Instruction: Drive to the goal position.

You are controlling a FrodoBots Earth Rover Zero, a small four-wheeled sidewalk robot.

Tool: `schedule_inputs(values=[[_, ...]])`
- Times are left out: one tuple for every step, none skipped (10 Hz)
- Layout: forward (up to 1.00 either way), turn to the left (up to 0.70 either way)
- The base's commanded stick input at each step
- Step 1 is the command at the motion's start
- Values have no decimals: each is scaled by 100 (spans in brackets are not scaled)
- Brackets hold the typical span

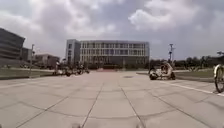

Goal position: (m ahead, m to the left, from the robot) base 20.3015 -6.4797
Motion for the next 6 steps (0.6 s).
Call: schedule_inputs(values=[[60, 0], [60, 0], [60, 0], [60, 0], [60, 0], [60, 0]])
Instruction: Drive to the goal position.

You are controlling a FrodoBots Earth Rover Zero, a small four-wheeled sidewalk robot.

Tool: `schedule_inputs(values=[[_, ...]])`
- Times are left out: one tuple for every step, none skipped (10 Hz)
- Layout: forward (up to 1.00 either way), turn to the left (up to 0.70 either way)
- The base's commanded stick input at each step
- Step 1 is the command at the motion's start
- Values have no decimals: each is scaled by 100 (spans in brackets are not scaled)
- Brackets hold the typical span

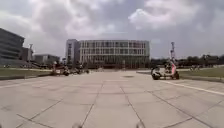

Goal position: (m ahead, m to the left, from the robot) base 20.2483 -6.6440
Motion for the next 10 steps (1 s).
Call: schedule_inputs(values=[[60, 0], [60, 0], [60, 0], [60, 0], [60, 0], [60, 0], [60, 0], [60, 0], [60, 0], [60, 0]])
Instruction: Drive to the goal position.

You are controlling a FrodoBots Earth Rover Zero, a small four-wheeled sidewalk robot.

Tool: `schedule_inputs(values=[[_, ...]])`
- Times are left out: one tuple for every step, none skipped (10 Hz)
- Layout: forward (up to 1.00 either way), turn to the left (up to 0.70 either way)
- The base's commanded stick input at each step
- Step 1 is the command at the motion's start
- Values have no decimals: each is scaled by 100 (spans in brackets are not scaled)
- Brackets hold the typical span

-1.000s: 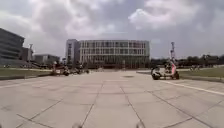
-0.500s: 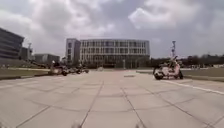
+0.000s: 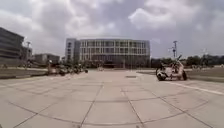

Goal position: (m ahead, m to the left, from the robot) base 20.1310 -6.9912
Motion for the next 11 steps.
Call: schedule_inputs(values=[[60, 0], [60, 0], [60, 0], [60, 0], [60, 0], [60, 0], [60, 0], [60, 0], [60, 0], [60, 0], [60, 0]])
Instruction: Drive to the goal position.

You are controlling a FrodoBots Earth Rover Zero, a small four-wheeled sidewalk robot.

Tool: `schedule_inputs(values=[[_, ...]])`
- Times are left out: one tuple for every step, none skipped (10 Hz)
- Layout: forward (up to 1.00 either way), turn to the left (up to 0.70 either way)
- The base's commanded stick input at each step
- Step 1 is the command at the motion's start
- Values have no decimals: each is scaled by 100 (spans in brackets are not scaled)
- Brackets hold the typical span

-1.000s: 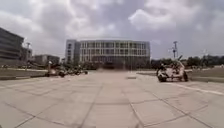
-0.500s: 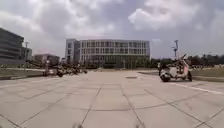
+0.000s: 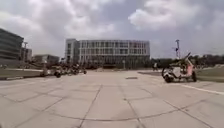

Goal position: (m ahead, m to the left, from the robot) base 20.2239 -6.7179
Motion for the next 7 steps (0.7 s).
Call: schedule_inputs(values=[[60, 0], [60, 0], [60, 0], [60, 0], [60, 0], [60, 0], [60, 0]])
